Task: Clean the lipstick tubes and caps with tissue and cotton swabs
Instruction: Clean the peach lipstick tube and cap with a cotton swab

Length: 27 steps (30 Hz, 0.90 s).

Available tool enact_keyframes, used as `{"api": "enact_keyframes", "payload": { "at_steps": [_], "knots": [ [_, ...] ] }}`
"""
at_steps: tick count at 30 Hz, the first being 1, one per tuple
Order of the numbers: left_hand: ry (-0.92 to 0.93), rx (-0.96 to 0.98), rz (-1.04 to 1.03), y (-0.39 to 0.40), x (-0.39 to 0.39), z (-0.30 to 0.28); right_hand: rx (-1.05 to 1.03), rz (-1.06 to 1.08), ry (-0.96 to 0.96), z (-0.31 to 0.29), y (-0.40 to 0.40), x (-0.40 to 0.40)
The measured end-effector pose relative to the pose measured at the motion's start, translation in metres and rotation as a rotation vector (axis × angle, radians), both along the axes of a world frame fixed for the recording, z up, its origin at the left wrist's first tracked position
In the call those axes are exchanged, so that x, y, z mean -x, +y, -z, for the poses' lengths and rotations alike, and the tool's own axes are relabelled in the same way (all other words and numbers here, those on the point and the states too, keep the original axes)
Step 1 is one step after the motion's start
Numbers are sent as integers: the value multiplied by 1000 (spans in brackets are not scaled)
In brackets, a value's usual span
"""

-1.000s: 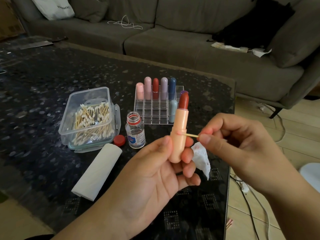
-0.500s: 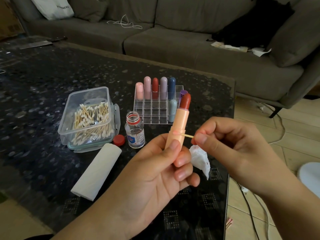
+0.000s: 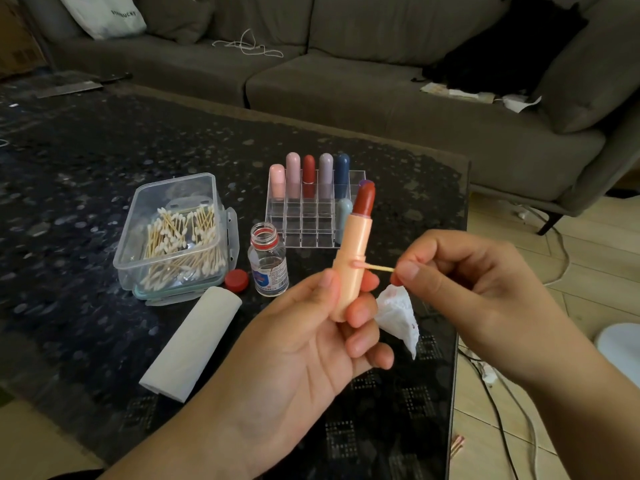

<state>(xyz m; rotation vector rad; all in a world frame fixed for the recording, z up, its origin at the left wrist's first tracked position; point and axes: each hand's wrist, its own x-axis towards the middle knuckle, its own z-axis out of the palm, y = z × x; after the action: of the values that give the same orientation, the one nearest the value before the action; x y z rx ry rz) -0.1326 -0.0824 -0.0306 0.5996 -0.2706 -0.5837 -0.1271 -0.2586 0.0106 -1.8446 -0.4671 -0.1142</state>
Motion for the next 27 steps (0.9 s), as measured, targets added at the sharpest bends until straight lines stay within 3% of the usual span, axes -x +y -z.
{"api": "enact_keyframes", "payload": {
  "at_steps": [19, 27],
  "knots": [
    [17, 9, -29, 0, -3, 1, 18, 27, -19, -1, 2, 1],
    [4, -83, -65, -6, -1, 0, 0, -3, -27, 0, 6, 2]
  ]
}}
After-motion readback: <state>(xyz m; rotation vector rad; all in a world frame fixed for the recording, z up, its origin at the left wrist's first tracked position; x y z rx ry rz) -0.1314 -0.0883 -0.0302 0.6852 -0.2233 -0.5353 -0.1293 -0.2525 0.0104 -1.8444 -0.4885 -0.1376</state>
